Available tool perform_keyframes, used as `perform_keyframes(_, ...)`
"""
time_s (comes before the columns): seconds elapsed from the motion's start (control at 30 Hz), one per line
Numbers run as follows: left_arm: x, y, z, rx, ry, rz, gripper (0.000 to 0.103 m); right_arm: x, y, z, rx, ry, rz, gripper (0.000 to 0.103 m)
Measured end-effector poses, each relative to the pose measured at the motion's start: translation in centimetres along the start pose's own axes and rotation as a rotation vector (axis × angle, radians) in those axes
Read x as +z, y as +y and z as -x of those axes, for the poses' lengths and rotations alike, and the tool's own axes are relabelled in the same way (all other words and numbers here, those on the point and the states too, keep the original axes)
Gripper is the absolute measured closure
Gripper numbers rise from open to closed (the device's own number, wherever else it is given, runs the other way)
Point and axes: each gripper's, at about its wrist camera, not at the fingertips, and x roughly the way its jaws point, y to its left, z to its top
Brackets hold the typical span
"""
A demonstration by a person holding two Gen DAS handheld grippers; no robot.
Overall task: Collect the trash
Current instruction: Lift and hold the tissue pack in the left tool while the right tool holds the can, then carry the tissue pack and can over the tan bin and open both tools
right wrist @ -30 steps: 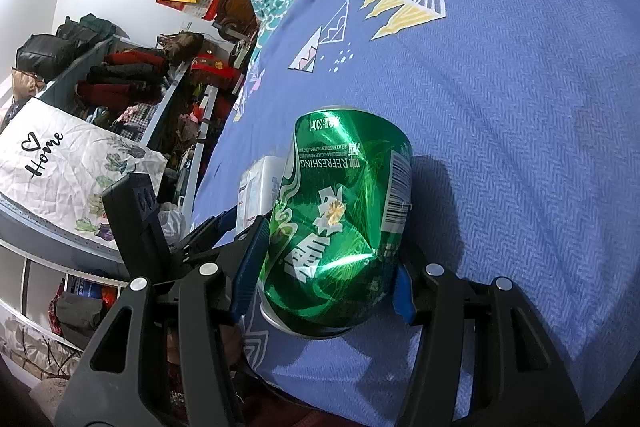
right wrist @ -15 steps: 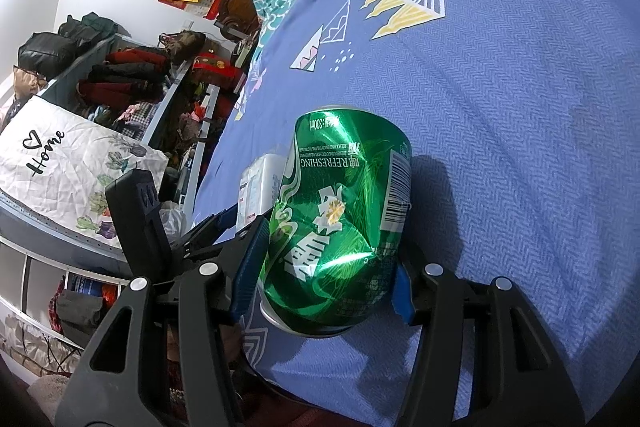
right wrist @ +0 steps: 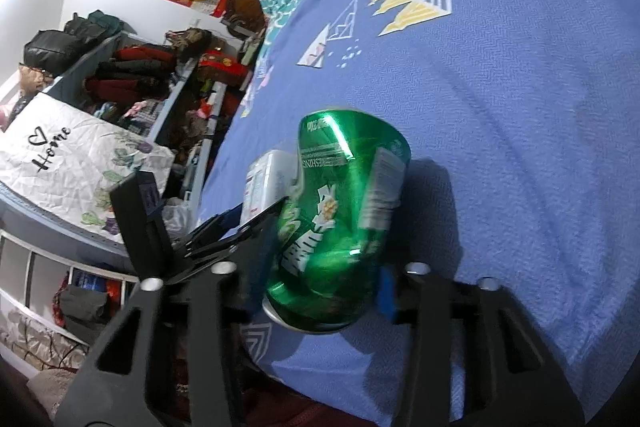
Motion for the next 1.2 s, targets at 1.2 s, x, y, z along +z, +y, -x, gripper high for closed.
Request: perform_keyframes(1.2, 19.6, -34.3, -9.3, -0.585, 0.142, -0.285, 0.042, 10.2, -18.5, 27.7, -0.136, -0.671, -0.252, 0.077)
